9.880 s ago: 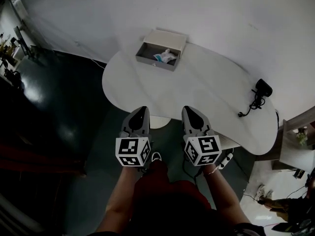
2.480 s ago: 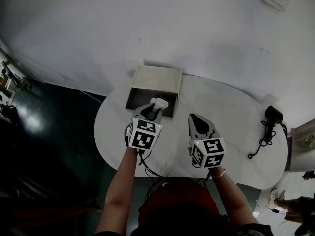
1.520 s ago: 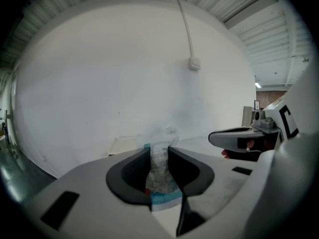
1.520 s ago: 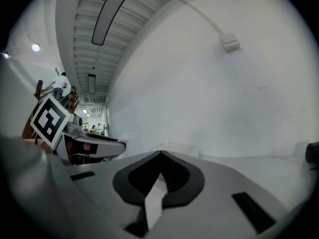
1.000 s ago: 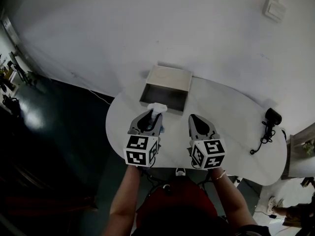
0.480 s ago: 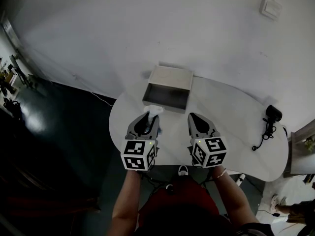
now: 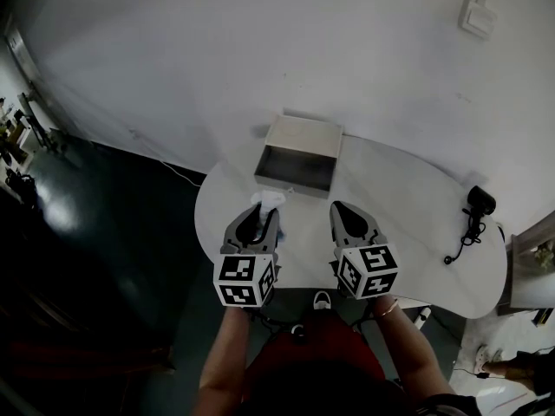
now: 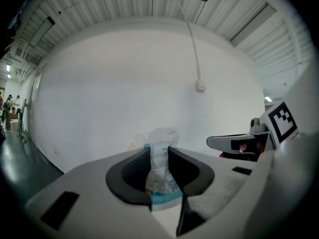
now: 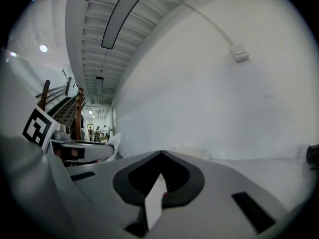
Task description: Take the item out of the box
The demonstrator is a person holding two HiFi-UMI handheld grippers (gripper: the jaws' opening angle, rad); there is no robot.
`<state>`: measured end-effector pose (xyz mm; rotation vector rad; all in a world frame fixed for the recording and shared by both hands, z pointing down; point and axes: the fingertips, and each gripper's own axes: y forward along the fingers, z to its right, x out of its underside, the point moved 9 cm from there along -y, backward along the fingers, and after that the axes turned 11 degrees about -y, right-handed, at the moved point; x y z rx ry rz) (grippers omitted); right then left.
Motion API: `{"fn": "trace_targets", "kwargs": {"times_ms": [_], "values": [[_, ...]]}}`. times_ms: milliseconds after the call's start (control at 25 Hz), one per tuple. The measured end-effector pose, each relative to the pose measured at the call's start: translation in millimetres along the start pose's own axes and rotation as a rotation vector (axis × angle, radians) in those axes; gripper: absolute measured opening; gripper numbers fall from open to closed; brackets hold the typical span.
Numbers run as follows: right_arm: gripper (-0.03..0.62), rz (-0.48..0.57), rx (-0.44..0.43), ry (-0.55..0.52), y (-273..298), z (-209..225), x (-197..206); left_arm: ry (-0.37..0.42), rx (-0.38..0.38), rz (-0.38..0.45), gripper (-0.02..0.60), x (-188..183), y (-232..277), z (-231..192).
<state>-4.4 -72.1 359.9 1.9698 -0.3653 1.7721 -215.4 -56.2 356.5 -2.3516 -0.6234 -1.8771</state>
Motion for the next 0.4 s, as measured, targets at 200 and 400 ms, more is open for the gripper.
{"fn": "trace_targets", "kwargs": {"times_ms": [200,400], "values": [[0.014,0.011,0.002,0.002,-4,-6,0,-0.003,-0.004,0.014,0.124,1,-10,-1],[0.014,0.027,0.007,-0.001,-9,-9,-1,0.001,0.0,0.035,0.124,-1,-16,0]]}}
